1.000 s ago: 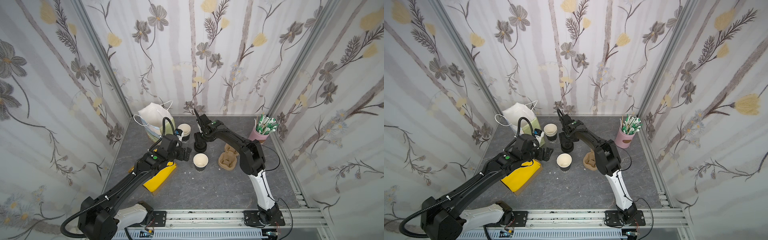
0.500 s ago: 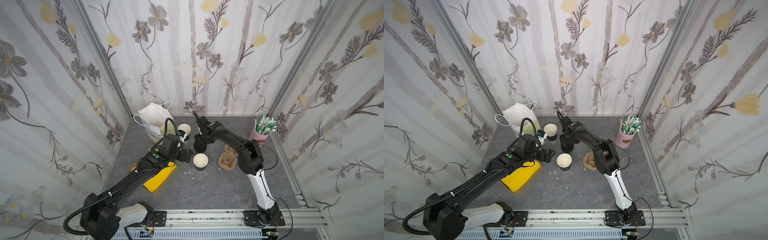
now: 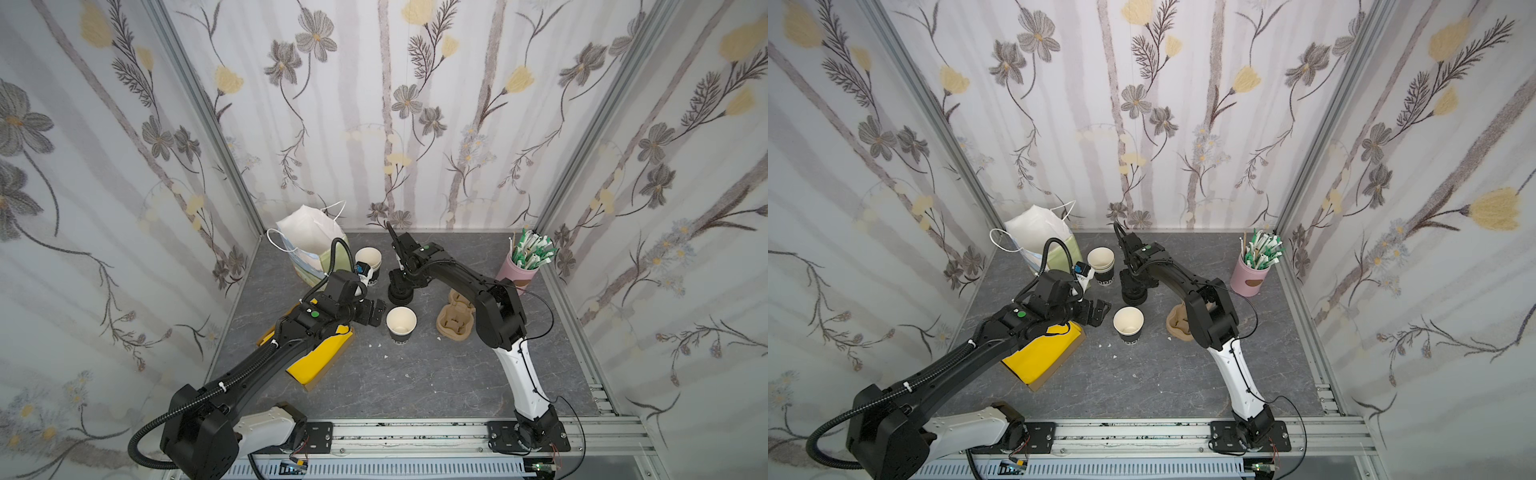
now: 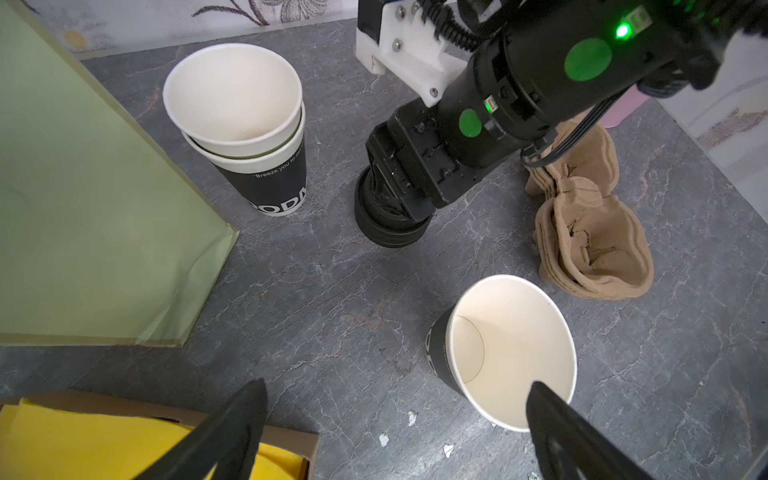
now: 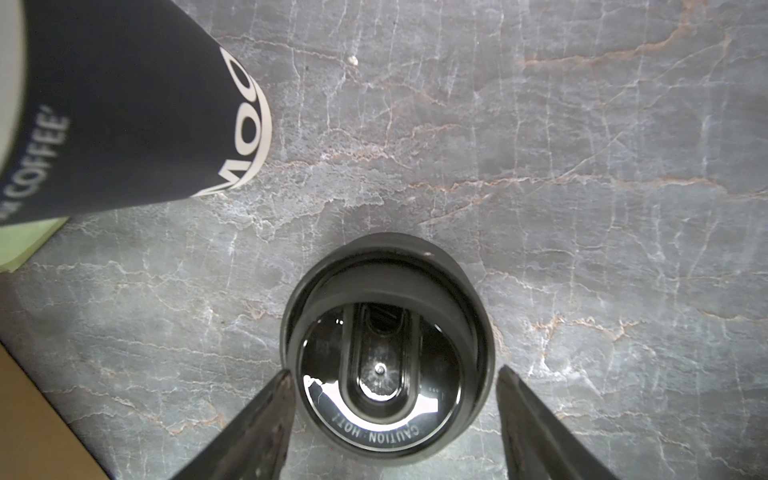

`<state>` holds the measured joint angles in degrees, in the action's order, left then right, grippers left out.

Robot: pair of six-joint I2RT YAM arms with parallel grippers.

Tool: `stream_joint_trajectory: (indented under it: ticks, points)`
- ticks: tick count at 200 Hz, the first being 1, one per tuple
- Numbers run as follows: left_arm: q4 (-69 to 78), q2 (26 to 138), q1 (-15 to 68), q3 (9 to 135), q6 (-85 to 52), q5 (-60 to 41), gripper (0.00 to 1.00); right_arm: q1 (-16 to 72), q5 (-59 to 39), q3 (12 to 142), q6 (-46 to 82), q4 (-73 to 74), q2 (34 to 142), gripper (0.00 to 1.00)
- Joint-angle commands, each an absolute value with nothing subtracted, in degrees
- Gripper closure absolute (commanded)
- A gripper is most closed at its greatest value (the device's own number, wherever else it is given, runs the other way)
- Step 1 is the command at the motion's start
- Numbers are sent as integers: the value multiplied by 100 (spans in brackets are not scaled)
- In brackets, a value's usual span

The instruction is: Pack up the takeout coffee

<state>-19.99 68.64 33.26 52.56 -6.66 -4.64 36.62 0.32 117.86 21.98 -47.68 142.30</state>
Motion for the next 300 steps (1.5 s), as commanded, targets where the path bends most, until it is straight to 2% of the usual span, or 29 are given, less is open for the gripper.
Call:
stream_joint_trajectory:
  ticks: [1,79,300]
  points:
    - [-1898,6821,3314,5221,-749,-412,0,3673,-22,11865,2171,-4702,14265,24]
    - [-1907,6742,3321,5111,-722,-428,0,3729,57,11917,2094,-4808,14293,26]
    - [-1907,6727,3314,5082,-879,-389,0,3806,42,12164,1934,-5081,14502,22]
